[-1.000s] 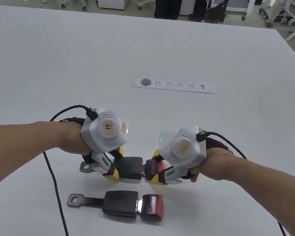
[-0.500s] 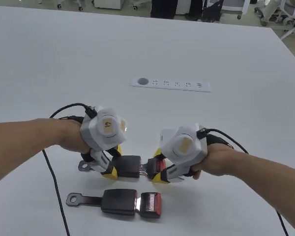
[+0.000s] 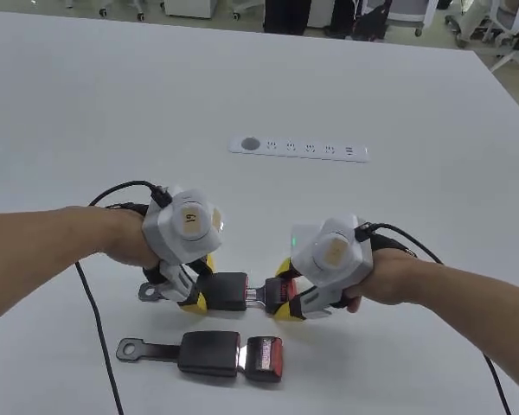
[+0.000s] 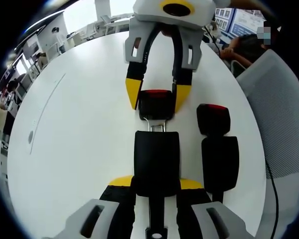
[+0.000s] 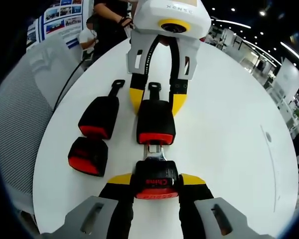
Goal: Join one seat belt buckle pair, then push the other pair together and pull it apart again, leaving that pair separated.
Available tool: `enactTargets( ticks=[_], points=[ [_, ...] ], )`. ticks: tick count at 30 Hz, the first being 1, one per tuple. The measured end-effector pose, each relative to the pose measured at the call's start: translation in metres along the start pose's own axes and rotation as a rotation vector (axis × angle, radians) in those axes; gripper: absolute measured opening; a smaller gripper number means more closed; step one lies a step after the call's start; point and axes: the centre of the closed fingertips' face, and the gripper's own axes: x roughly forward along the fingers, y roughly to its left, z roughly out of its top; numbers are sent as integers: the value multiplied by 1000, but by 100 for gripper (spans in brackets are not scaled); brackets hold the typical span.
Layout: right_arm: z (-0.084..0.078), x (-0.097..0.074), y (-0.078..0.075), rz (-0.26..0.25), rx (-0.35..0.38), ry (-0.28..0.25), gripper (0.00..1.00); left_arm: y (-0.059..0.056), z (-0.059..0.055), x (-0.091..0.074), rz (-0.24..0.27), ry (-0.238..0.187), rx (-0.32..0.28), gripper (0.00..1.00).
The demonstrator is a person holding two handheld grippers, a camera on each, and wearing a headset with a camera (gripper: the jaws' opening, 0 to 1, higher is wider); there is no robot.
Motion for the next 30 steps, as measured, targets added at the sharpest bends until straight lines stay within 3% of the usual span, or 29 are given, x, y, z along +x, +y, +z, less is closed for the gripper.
enactTargets(
  ticks=[30],
  points=[
    [-32,-20,-1,4,20,49,32,0,1,0,-1,8,19,32]
  ],
)
